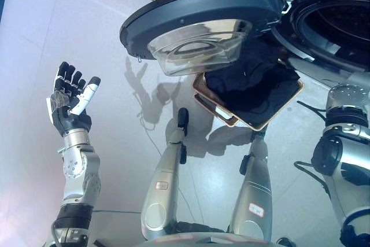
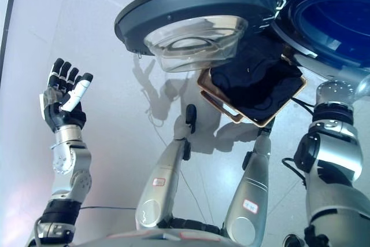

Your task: Put the clothes in the basket into the washing machine.

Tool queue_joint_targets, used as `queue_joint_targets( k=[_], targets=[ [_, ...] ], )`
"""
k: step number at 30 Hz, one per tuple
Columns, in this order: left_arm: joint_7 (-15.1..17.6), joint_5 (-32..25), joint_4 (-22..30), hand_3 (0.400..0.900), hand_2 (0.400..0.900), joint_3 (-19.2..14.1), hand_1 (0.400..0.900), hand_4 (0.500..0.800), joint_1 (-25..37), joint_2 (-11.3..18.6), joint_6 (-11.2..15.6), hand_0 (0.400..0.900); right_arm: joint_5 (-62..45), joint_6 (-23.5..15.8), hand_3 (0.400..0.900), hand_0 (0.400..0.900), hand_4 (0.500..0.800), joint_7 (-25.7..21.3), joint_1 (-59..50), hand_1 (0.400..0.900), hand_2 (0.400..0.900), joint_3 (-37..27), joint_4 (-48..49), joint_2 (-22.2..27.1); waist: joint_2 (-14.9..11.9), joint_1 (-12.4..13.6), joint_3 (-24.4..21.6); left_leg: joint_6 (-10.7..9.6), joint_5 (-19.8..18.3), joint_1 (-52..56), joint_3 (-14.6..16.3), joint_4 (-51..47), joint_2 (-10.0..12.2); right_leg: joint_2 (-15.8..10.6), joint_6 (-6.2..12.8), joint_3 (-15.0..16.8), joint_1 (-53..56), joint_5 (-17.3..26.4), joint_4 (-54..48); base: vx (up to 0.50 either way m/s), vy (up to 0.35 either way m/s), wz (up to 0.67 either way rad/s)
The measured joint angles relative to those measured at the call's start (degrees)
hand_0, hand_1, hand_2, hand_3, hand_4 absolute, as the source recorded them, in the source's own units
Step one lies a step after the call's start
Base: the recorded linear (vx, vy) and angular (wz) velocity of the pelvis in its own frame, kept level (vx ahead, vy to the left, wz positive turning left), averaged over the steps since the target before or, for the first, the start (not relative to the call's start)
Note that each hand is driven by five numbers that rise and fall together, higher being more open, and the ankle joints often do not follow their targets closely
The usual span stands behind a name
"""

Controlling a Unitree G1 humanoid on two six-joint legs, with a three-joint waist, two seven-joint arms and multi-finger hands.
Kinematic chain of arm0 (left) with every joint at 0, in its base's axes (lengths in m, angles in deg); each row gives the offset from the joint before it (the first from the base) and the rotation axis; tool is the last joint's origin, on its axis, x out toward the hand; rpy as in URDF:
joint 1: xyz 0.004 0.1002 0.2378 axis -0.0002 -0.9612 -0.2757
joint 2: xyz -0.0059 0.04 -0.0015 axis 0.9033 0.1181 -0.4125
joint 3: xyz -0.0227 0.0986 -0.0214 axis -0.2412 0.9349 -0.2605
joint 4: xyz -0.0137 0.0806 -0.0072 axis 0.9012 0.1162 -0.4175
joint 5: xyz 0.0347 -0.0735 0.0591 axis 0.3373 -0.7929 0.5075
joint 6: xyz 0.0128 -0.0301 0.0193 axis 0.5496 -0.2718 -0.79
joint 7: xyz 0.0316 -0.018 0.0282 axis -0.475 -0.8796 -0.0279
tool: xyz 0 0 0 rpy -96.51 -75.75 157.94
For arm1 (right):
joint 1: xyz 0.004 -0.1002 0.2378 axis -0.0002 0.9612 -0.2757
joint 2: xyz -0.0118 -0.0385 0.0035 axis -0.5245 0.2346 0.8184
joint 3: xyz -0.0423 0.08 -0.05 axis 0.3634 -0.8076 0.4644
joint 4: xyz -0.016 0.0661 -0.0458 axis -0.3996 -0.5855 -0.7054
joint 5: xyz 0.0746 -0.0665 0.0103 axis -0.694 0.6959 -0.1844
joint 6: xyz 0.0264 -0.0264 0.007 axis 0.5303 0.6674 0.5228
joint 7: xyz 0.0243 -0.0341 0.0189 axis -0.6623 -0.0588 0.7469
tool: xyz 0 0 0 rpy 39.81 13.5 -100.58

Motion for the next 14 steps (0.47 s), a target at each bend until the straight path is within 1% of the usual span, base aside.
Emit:
queue_joint_targets(
  k=[3, 8, 14],
  targets=[
    [-0.3, 0.0, 0.3, 0.9, 0.9, 0.0, 0.9, 0.8, 0.0, -0.1, 0.0, 0.9, 0.0, 0.6, 0.9, 0.9, 0.8, 0.6, -1.0, 0.9, 0.9, 0.8, 0.3, 0.1, 0.0, -0.2, 0.0, -0.1, 0.0, 0.0, 0.1, -0.3, 0.1, 0.1, 0.0, 0.0, 0.0, 0.0, -0.4, 0.0, -0.001, -0.01],
    [-0.6, 0.0, 2.7, 0.9, 0.9, 0.0, 0.9, 0.8, 0.1, -0.1, 0.2, 0.9, 0.0, 0.6, 0.9, 0.9, 0.8, 1.6, -1.0, 0.9, 0.9, 1.3, 0.5, 0.0, 0.0, -0.2, 0.0, -0.1, 0.0, 0.2, 0.1, -0.5, 0.1, 0.1, -0.06, 0.0, 0.1, 0.1, -0.5, 0.01, -0.001, -0.05],
    [-0.5, -0.1, 2.8, 0.9, 0.9, 0.0, 0.9, 0.8, 0.2, -0.1, 0.2, 0.9, 0.7, 0.6, 0.9, 0.9, 0.8, 1.9, 0.5, 0.9, 0.9, 1.5, 2.3, -1.3, 0.0, -0.7, 0.0, 0.0, 0.0, 0.7, 0.1, 0.0, 0.3, 0.3, -0.08, 0.0, 0.8, 0.1, -0.2, 0.0, -0.001, -0.01]
  ],
)
